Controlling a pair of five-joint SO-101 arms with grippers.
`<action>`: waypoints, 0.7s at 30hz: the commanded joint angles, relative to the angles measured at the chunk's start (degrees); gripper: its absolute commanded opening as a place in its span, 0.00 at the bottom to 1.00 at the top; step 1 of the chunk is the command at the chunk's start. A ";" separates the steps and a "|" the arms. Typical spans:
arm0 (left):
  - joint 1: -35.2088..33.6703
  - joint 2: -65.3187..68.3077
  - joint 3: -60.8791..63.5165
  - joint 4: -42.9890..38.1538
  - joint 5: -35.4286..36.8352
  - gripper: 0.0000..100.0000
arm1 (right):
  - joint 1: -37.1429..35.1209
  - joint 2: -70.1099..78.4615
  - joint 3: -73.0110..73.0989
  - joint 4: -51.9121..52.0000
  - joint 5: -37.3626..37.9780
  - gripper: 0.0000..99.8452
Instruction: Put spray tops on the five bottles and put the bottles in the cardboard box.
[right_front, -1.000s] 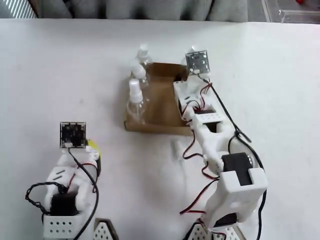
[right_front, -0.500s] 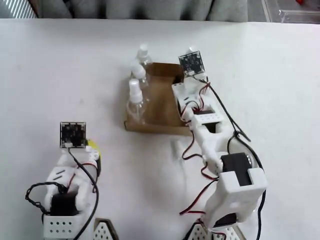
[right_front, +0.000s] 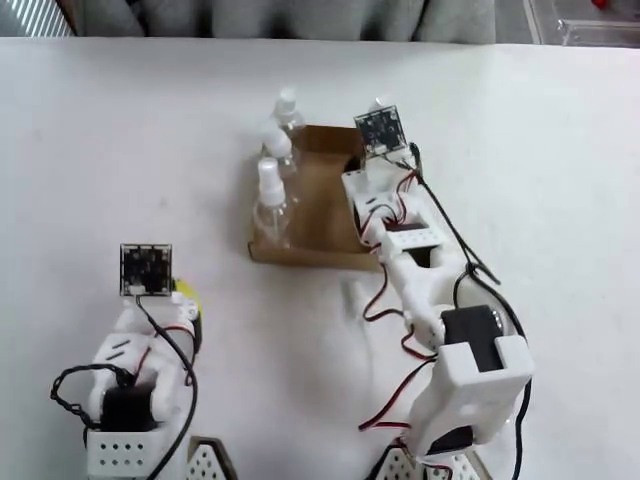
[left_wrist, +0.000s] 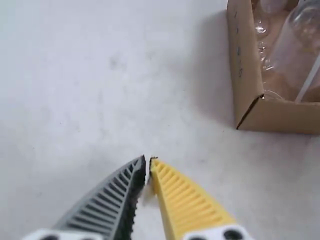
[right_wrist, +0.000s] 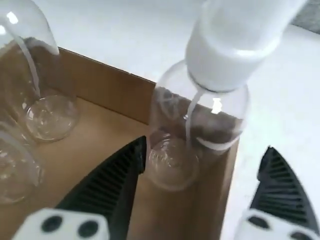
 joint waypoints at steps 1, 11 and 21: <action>-0.57 -0.84 -0.18 0.00 -0.62 0.02 | -0.57 -0.92 -0.35 -0.48 0.53 0.32; -0.57 -0.84 -0.18 -0.09 -0.62 0.02 | -0.31 -1.54 -0.79 -0.75 0.53 0.32; -0.57 -0.84 -0.18 -0.09 -0.70 0.02 | 0.04 -4.53 0.79 -4.79 0.53 0.32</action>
